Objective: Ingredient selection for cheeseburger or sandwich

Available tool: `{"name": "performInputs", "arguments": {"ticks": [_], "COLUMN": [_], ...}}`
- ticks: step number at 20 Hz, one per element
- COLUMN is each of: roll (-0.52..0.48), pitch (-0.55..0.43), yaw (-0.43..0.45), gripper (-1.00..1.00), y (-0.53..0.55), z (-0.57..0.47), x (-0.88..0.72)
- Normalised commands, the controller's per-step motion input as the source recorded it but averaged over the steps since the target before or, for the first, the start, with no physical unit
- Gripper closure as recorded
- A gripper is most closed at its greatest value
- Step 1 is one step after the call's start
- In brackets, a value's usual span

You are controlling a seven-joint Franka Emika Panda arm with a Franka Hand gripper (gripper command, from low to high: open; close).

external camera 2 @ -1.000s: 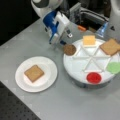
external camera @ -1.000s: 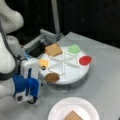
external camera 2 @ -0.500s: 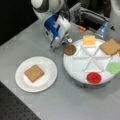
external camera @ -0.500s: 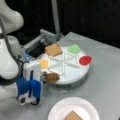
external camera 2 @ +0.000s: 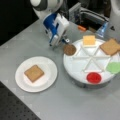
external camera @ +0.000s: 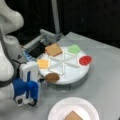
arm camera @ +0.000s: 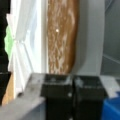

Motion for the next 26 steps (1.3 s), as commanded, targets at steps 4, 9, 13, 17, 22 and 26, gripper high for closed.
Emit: {"name": "performInputs", "arguments": {"ticks": [4,9,13,17,22,26], "roll": [0.234,0.200,0.174,0.171,0.178,0.185], "pitch": [-0.061,-0.060,-0.062,-0.044,-0.030,-0.013], "yaw": [0.267,0.267,0.253,0.241,0.231,0.228], "gripper": [1.00,1.00,-1.00,-1.00,-1.00,-1.00], "y": [-0.36,-0.27,-0.19,-0.18,-0.22,-0.27], "z": [-0.10,-0.12,-0.12,-0.11,-0.11,-0.09], "x": [0.16,0.16,0.17,0.21,0.23,0.25]}}
